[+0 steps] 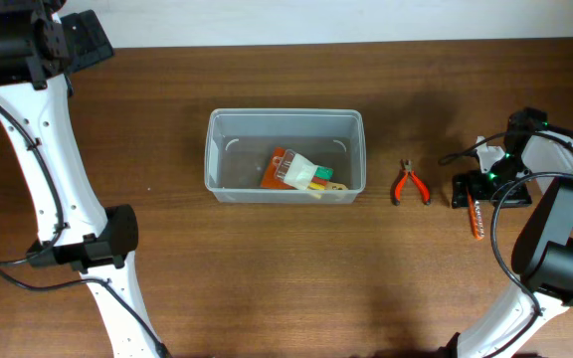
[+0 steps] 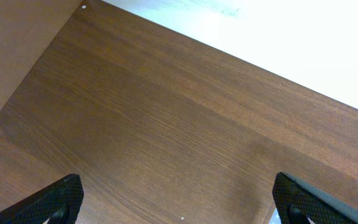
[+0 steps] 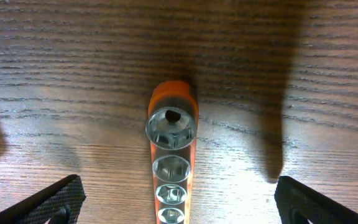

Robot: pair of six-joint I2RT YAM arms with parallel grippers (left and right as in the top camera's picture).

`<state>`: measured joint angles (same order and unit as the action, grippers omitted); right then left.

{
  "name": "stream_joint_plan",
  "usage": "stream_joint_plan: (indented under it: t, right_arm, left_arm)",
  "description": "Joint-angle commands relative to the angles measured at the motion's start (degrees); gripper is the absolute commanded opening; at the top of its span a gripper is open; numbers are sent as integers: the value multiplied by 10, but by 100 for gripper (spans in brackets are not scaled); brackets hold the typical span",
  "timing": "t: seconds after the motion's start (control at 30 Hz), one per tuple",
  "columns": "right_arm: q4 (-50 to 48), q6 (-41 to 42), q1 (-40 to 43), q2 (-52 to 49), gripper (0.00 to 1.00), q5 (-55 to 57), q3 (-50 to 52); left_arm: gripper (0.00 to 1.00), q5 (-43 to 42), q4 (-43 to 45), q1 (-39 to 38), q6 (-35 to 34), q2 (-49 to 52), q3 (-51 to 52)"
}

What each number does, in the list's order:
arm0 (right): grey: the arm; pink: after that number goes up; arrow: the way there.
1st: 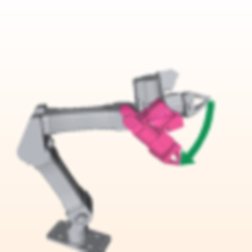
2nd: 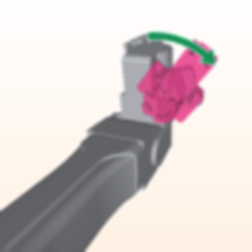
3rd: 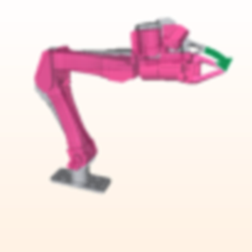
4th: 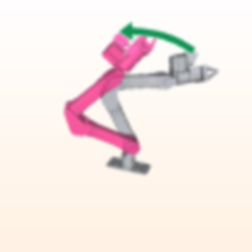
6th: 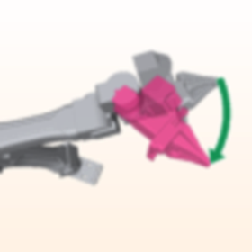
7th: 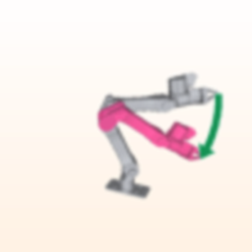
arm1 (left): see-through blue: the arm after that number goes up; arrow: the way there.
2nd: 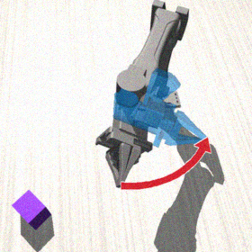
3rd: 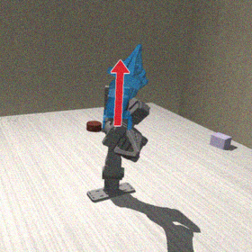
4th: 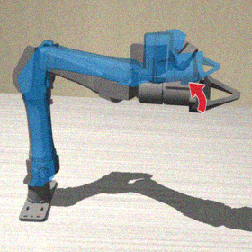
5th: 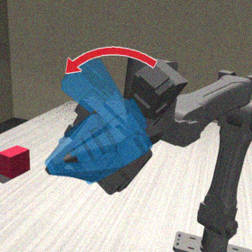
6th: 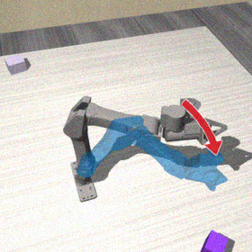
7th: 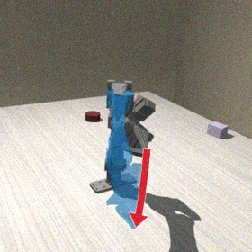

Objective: Pack container
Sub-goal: 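Lower the right gripper and close it on the orange socket rail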

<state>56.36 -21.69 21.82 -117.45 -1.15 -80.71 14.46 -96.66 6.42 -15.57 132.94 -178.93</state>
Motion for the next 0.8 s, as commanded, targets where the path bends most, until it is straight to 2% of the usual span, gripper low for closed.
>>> stream_joint_plan:
  t: [0.0,0.77]
  right_arm:
    - [4,-3,3,-12,99,-6,3]
    - [-11,-4,3,-18,99,4,7]
  left_arm:
    - [99,10,0,3,7,-16,0]
    - [99,10,0,3,7,-16,0]
